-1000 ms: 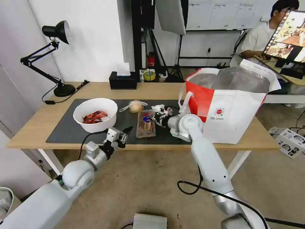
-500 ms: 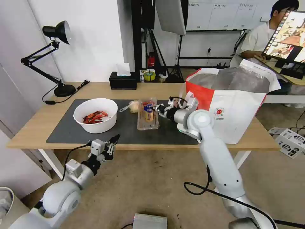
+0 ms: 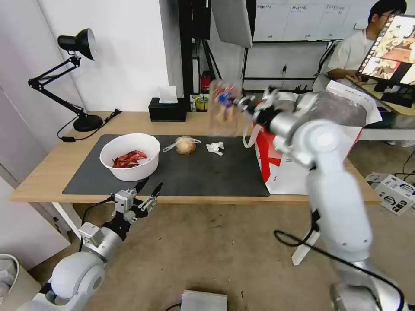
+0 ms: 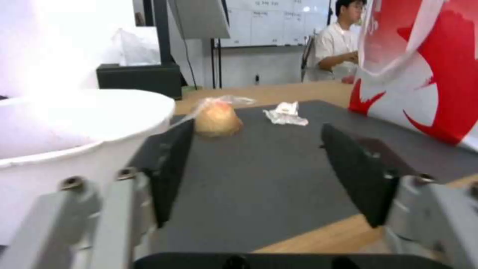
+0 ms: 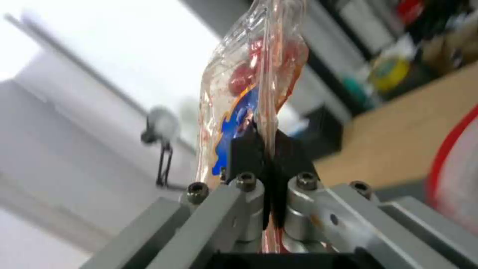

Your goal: Pick up the trash from the table and place it into the takeout bag.

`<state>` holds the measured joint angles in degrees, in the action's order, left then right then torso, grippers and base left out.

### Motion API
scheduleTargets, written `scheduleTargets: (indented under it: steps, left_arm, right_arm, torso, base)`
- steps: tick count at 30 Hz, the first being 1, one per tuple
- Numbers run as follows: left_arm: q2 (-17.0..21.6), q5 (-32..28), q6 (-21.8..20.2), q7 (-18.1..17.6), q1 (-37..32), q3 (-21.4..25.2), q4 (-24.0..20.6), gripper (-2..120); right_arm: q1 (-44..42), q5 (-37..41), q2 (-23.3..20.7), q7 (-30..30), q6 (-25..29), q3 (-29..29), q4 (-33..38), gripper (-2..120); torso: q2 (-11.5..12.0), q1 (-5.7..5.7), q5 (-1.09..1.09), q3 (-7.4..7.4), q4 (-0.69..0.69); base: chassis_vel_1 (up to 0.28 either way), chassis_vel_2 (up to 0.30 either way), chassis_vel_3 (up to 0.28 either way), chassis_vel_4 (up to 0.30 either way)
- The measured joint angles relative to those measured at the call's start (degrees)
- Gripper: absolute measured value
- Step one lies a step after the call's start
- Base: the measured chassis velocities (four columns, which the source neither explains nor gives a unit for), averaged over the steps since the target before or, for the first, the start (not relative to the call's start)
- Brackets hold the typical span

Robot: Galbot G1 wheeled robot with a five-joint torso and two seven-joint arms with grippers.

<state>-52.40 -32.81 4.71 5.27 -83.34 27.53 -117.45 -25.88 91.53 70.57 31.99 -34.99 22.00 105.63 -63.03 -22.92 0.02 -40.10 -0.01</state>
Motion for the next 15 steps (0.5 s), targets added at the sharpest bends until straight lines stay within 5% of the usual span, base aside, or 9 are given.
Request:
scheduleTargets:
  steps: [6, 15]
  left_arm:
    - [-0.5, -0.8, 0.4, 0.2, -0.5, 0.9, 0.0, 99]
    - [-1.4, -0.8, 0.4, 0.2, -0.3, 0.3, 0.1, 100]
  right_arm:
    - [1.6, -9.4, -4.8, -3.9, 3.1, 2.7, -3.3, 0]
    - [-0.4, -27.3, -10.2, -9.2, 4.9, 2.2, -4.1, 0]
  torso:
    - [0.0, 0.0, 0.0, 0.0, 0.0]
    - [0.0, 0.0, 0.0, -0.01, 0.0]
  base:
    - [0.0, 0.0, 0.0, 0.0]
    - [0.0, 0.0, 0.0, 0.0]
